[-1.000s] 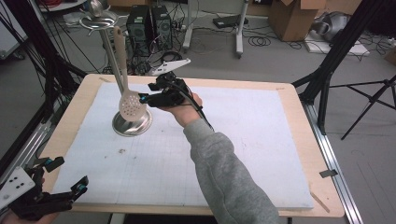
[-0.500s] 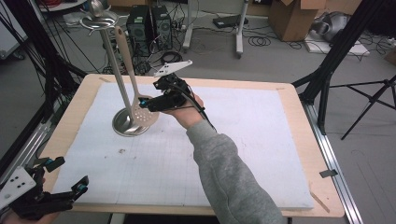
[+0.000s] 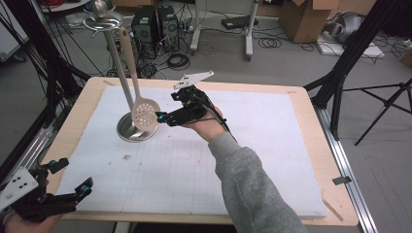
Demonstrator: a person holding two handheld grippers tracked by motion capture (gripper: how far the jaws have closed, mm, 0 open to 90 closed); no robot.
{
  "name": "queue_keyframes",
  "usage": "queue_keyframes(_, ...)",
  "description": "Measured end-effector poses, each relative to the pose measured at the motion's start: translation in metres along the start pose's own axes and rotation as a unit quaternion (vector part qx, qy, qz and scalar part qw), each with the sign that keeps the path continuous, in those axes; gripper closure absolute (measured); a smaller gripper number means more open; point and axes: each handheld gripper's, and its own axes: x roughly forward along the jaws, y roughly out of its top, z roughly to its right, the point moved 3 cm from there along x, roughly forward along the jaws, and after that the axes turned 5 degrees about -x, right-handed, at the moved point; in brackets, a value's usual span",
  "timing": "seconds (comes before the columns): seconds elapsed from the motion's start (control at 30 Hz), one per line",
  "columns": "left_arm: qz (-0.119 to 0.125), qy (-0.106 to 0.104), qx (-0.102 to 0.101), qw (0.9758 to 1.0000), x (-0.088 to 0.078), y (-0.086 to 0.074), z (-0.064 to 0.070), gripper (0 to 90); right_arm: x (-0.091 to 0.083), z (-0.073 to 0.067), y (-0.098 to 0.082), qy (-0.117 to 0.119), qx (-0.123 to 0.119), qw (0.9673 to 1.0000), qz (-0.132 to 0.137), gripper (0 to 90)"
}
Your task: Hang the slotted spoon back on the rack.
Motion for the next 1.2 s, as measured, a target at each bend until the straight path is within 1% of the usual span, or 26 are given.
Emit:
queue_keyframes(0.13, 0.005, -0.005, -0.003, 1.0000, 0.003, 0.003, -0.004, 3.7, -0.010, 0.000, -0.008, -0.008, -0.001, 1.0000, -0.002, 14.1)
queue_keyframes(0.2, 0.008, -0.007, -0.005, 0.9999, 0.005, 0.004, -0.006, 3.7, -0.014, 0.001, -0.012, -0.009, 0.005, 0.9999, -0.003, 13.8)
queue_keyframes(0.27, 0.009, -0.009, -0.007, 0.9999, 0.007, 0.004, -0.008, 3.7, -0.018, 0.003, -0.017, -0.014, 0.006, 0.9999, -0.008, 13.4)
queue_keyframes(0.47, 0.015, -0.013, -0.011, 0.9997, 0.010, 0.007, -0.013, 3.7, -0.033, 0.004, -0.027, -0.025, 0.014, 0.9996, -0.003, 13.2)
queue_keyframes(0.6, 0.019, -0.017, -0.014, 0.9996, 0.012, 0.008, -0.015, 3.7, -0.042, 0.004, -0.036, -0.028, 0.018, 0.9994, -0.002, 13.2)
queue_keyframes(0.67, 0.020, -0.018, -0.014, 0.9995, 0.013, 0.009, -0.016, 3.7, -0.046, 0.004, -0.041, -0.026, 0.026, 0.9993, -0.001, 13.2)
queue_keyframes(0.7, 0.021, -0.019, -0.015, 0.9995, 0.013, 0.009, -0.016, 3.7, -0.047, 0.004, -0.043, -0.028, 0.023, 0.9993, 0.000, 13.2)
queue_keyframes(0.8, 0.022, -0.021, -0.016, 0.9994, 0.015, 0.010, -0.016, 3.7, -0.052, 0.004, -0.050, -0.030, 0.027, 0.9992, -0.003, 13.2)
queue_keyframes(0.97, 0.020, -0.025, -0.014, 0.9994, 0.020, 0.010, -0.016, 3.7, -0.060, 0.005, -0.060, -0.035, 0.025, 0.9991, -0.004, 13.2)
queue_keyframes(1.03, 0.018, -0.027, -0.014, 0.9994, 0.022, 0.010, -0.015, 3.7, -0.064, 0.006, -0.065, -0.038, 0.020, 0.9991, -0.006, 13.2)
queue_keyframes(1.2, 0.012, -0.031, -0.011, 0.9994, 0.027, 0.010, -0.015, 3.7, -0.077, 0.006, -0.076, -0.037, 0.017, 0.9992, 0.002, 13.1)
